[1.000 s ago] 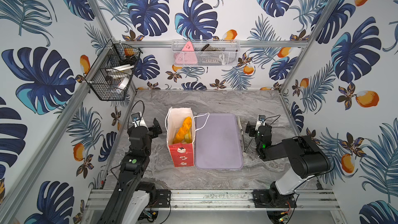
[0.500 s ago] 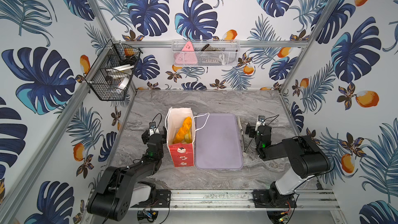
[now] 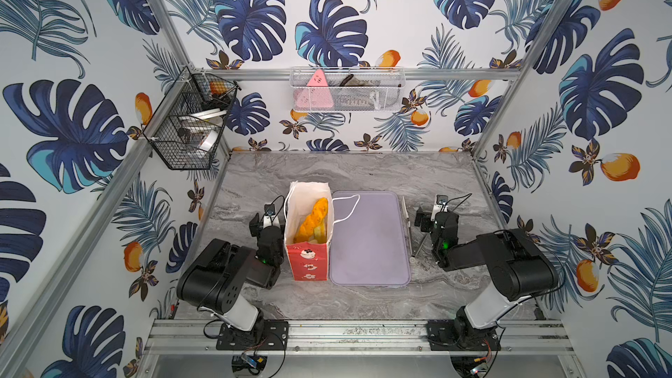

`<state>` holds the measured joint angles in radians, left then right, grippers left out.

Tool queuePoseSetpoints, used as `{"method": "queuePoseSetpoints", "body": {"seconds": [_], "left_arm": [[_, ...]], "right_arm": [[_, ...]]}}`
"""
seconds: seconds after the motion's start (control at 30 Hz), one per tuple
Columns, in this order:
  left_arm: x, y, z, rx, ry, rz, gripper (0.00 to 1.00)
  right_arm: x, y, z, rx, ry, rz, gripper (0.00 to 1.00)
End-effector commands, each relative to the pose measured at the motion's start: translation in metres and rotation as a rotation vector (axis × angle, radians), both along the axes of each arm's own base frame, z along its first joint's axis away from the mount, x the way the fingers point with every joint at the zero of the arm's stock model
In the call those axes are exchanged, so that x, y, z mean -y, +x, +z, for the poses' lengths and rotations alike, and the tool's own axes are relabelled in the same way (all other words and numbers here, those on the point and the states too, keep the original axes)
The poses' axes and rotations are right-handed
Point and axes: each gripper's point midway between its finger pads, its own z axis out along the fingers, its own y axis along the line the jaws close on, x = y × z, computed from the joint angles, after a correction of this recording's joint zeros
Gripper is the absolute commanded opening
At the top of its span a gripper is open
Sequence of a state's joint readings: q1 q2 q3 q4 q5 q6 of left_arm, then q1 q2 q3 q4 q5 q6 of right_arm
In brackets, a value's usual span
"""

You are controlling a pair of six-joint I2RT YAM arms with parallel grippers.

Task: Pack bread into a paper bag
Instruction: Reset both arms

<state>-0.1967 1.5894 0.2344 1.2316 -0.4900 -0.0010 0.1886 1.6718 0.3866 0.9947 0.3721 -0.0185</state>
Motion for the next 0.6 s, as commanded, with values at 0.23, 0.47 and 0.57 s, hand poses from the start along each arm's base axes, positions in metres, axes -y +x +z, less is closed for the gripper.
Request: {"method": "queuePoseSetpoints", "body": {"seconds": [0.23,0.47,0.57], "left_arm": [[0.000,0.022,-0.021,-0.111,-0.012,-0.030,0.99],[-0.003,0.023,-0.024,-0.130,-0.031,-0.028,0.99],[-0.004,0.024,-0.023,-0.126,-0.031,-0.027,0.99]], "right_arm": [[0.000,0.002,0.002,0.006,0.007,-0.003,1.00],[0.000,0.002,0.002,0.006,0.009,-0.002,1.00],[0.000,0.002,0.002,0.005,0.007,-0.002,1.00]]}}
